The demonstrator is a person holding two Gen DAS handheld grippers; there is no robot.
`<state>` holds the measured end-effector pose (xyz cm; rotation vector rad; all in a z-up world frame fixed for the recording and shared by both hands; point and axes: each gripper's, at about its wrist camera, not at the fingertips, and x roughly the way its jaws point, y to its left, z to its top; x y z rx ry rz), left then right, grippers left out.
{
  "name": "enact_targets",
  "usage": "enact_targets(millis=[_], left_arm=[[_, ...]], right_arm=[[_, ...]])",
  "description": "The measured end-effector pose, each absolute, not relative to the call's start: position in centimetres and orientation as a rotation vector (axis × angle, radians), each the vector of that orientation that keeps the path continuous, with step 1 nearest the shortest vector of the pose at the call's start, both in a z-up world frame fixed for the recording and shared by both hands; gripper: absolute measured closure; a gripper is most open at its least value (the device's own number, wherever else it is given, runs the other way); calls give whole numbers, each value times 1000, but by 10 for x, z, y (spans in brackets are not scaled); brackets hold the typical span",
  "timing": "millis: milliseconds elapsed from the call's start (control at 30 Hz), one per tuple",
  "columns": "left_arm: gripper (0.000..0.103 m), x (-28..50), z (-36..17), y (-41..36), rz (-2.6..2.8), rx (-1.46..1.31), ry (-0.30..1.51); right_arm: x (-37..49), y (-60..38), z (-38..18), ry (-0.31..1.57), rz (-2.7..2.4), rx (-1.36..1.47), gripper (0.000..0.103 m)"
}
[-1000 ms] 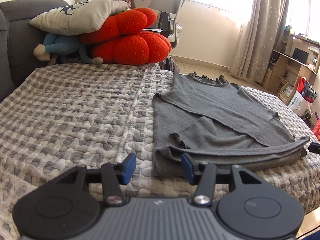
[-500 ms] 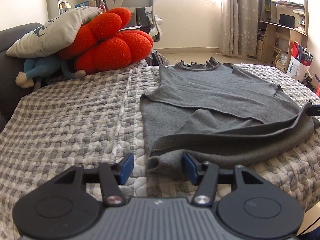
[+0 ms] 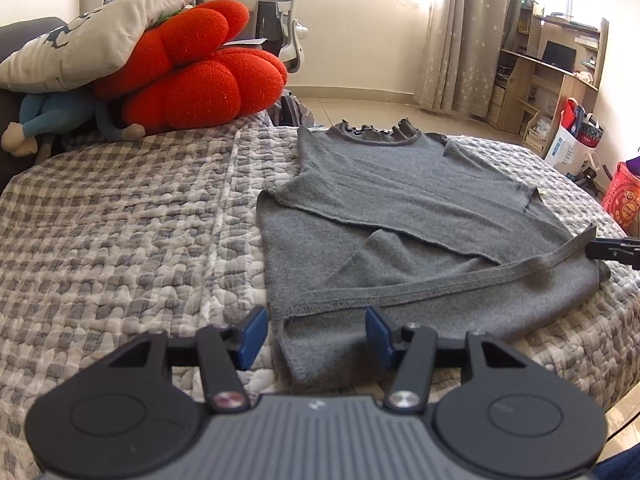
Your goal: Fold clothes
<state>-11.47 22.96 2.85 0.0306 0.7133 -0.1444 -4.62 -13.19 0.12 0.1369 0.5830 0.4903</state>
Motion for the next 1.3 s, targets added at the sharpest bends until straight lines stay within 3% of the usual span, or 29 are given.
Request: enact_targets(millis=[67, 133, 267, 400, 700, 800, 900, 1300], left_arm=[[53, -112, 25, 226, -124, 51, 721], [64, -110, 21, 224, -112, 61, 729], [74, -110, 16, 224, -93, 61, 726], [94, -112, 18, 222, -91, 75, 717], [95, -116, 26, 221, -86, 56, 684], [95, -117, 29, 223, -85, 37, 676], [95, -118, 31, 225, -88, 20, 667], [95, -111, 53, 236, -89, -50, 586]], right_arm=[[-44, -131, 0, 585, 484, 126, 53], [-42, -131, 0, 585, 482, 133, 53], [-38, -134, -3, 582, 475, 136, 53], [-40, -134, -4, 569, 508, 141, 53], [-39, -141, -1, 555, 535, 184, 64], [-39, -146, -2, 559, 550, 210, 72], [-39, -150, -1, 551, 555, 230, 89], [-36, -136, 21, 460, 499, 114, 93]])
